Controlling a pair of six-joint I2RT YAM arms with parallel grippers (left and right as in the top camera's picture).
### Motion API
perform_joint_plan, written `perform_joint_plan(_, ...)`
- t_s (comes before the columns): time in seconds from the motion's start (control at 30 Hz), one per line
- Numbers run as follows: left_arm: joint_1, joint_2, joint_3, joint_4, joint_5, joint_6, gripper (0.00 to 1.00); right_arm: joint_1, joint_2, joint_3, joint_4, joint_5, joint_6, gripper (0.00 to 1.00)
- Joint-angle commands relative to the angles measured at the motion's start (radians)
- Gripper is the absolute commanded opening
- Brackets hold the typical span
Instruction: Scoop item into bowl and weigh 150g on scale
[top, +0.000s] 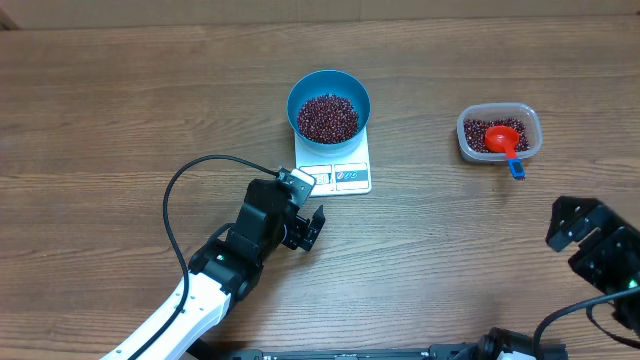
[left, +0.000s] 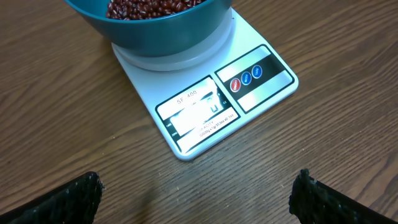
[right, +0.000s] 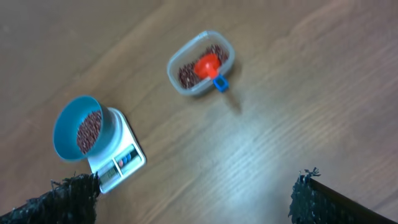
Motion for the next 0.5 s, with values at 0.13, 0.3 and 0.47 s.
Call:
perform_joint_plan(0.13, -0.005, 0.008, -0.005, 0.003, -0.002, -0.013, 1.0, 0.038, -0.048, -0.097, 0.212, 0.006, -0.024, 1.0)
perform_joint_plan(0.3, -0.005, 0.008, -0.005, 0.003, -0.002, -0.013, 1.0, 0.126, -0.161, -0.331, 0.517, 0.067, -0.039, 1.0)
perform_joint_plan(0.47, -0.005, 0.008, -0.005, 0.003, -0.002, -0.013, 1.0, 0.17, -0.297, -0.644, 0.846, 0.1, -0.064, 1.0)
